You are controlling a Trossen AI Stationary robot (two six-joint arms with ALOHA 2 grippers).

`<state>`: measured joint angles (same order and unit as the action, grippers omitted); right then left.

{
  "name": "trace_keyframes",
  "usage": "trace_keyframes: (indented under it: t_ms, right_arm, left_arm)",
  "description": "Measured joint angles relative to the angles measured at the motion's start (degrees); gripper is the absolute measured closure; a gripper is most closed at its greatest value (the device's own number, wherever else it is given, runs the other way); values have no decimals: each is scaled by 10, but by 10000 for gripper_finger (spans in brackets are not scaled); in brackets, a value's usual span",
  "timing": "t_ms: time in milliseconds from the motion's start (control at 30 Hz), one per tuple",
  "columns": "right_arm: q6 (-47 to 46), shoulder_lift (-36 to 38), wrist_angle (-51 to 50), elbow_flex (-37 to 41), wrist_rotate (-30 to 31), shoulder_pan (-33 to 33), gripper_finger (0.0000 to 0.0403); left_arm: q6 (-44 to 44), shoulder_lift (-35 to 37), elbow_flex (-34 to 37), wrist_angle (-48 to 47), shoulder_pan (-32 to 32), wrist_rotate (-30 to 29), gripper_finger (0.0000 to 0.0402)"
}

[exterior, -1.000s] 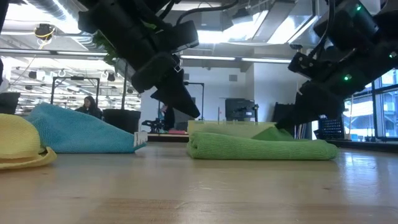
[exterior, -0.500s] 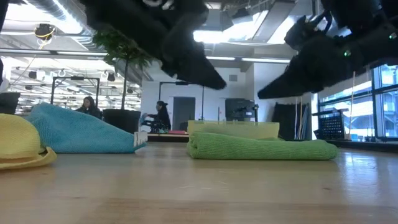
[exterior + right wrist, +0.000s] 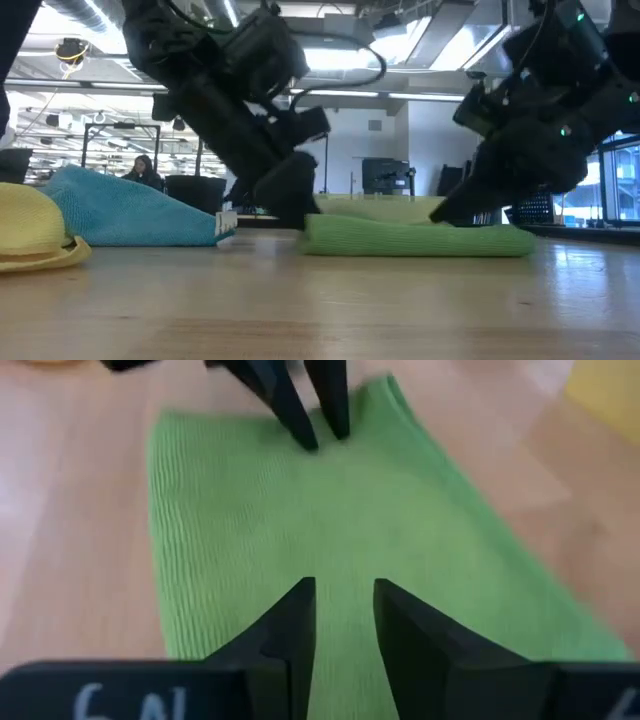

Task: Fold microfiber towels
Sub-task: Fold the green microfiber towel

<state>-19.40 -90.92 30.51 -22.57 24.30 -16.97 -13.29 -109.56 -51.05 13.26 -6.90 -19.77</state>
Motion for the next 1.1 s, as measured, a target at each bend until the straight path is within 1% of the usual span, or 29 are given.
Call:
trace_keyframes:
  t_ms: [100, 167, 300, 400, 567, 667, 800, 933, 1000, 1100]
  right_arm:
    - [-15, -26, 1, 0, 0, 0, 297]
    - [-19, -38, 1, 0, 0, 0, 297]
    - [-25, -47, 7, 0, 1, 1, 297]
    - [-14, -41, 18, 0, 1, -1, 297]
    - [2, -13, 22, 0, 1, -12, 297]
    - [4, 2, 31, -1, 3, -21, 297]
    - [7, 7, 66, 0, 2, -40, 297]
    - [57, 7, 130, 0, 1, -60, 297]
    - [95, 11, 163, 0, -1, -65, 297]
    - [131, 21, 183, -11, -1, -66, 297]
  left_arm:
    - [-15, 6, -1, -32, 6, -1, 324]
    - [-14, 8, -1, -33, 6, 2, 324]
    - [-9, 17, -16, -36, -2, 30, 324]
    - [7, 39, -25, -36, -14, 34, 325]
    - [14, 68, -30, -33, -46, 13, 325]
    - [2, 71, -30, -29, -76, 1, 325]
    - [-12, 63, -29, -26, -125, -60, 325]
    - [0, 61, -29, -22, -172, -127, 325]
    - [1, 78, -29, -29, -198, -154, 325]
    - [17, 132, -30, -20, -248, -219, 325]
